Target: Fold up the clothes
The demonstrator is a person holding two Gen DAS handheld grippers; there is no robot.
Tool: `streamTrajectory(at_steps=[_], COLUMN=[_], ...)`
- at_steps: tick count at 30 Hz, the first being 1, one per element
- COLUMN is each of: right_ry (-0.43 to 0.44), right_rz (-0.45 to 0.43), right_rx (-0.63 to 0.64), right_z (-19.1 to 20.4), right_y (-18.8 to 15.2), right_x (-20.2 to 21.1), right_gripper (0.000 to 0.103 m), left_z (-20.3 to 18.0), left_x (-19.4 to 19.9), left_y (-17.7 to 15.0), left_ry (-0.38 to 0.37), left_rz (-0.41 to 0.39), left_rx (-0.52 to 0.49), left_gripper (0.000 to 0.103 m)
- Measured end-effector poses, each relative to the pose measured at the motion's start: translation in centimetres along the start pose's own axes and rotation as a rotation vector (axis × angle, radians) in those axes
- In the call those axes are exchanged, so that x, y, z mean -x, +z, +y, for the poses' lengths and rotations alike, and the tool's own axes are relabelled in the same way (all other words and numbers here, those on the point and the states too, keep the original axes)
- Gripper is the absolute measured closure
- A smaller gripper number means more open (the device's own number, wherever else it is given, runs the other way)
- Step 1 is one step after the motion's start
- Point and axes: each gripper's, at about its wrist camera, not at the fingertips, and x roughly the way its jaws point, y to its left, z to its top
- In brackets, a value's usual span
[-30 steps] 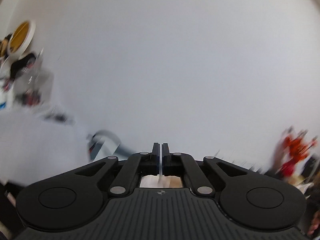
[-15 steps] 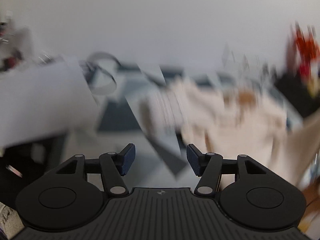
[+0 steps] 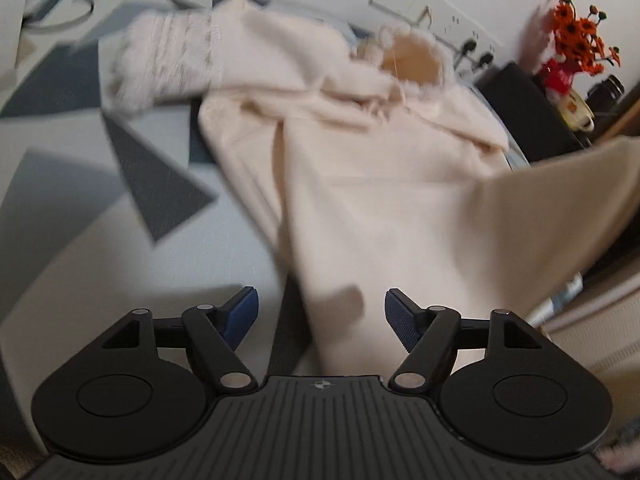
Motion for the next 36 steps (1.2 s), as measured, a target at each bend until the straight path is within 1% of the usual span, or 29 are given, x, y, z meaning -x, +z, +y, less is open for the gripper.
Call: streamTrajectory(at_steps=[1,3,4,6,10,13,14,17,20,22,30,32,33,34,35,36], right_ry=[0.0,0.0,0.0,-0.001,-0.015,-0.038,-0.042,-0.011,0.019,0.038,0.099,0.106,0.105,0.103,0.103,0.105], right_rz=[0.01,0.039,0.064,0.122,0.243,0.328,0.342,0.339,0.326,0.326,0.303,0.31,0.317,0.325,0.325,0.32], right_rx=[-0.003,-0.005,0.003,0.029,0.085,0.096,0.096,0.102,0.152,0.157,0.172,0.149,0.129,0.105,0.078,0.049], right_z=[0.0,0.0,0.0,0.1,0.5,0.3,0.2,0.5,1.4,1.9,3.7,4.0,4.1,4.1,3.9,3.6], right_y=[-0.3,-1.0,-1.5,-2.8,-6.3,-8.9,-9.6,-10.2,-9.6,-9.1,-6.8,-5.8,-5.3,-4.7,-4.3,-4.0], right_x=[-0.1,-0.6,-1.1,-2.4,-5.8,-8.8,-9.7,-11.4,-13.1,-14.7,-20.5,-22.2,-22.7,-23.0,-22.8,-22.3], right_gripper=[0.099,0.099,0.099,0.099,0.099,0.099,0.099,0.098,0.096,0.096,0.096,0.097,0.097,0.097,0.097,0.097], left_z=[-0.3,-0.6,-0.6,-0.9,-1.1,-1.0,-1.0,-1.0,-1.3,-1.4,0.3,0.9,1.2,1.5,1.8,2.2], left_x=[-0.7,-1.7,-1.9,-2.1,-2.4,-2.7,-2.8,-3.5,-4.6,-5.4,-8.9,-9.3,-9.4,-9.3,-8.6,-7.5], left_y=[0.6,1.4,1.7,2.0,2.3,2.9,3.2,4.0,5.2,6.4,12.8,14.1,14.8,15.2,15.3,15.1], left_ry=[0.019,0.065,0.072,0.088,0.141,0.176,0.19,0.221,0.253,0.267,0.341,0.331,0.322,0.31,0.289,0.265], left_rz=[0.003,0.0,-0.01,-0.021,-0.042,-0.055,-0.056,-0.064,-0.075,-0.083,-0.128,-0.119,-0.111,-0.101,-0.099,-0.115], left_rx=[-0.007,-0.009,-0.007,-0.01,-0.019,-0.013,-0.016,-0.025,-0.039,-0.031,0.002,0.013,0.02,0.031,0.047,0.056], left_gripper=[0.075,0.089,0.092,0.094,0.094,0.093,0.093,0.091,0.09,0.09,0.089,0.087,0.084,0.078,0.074,0.061])
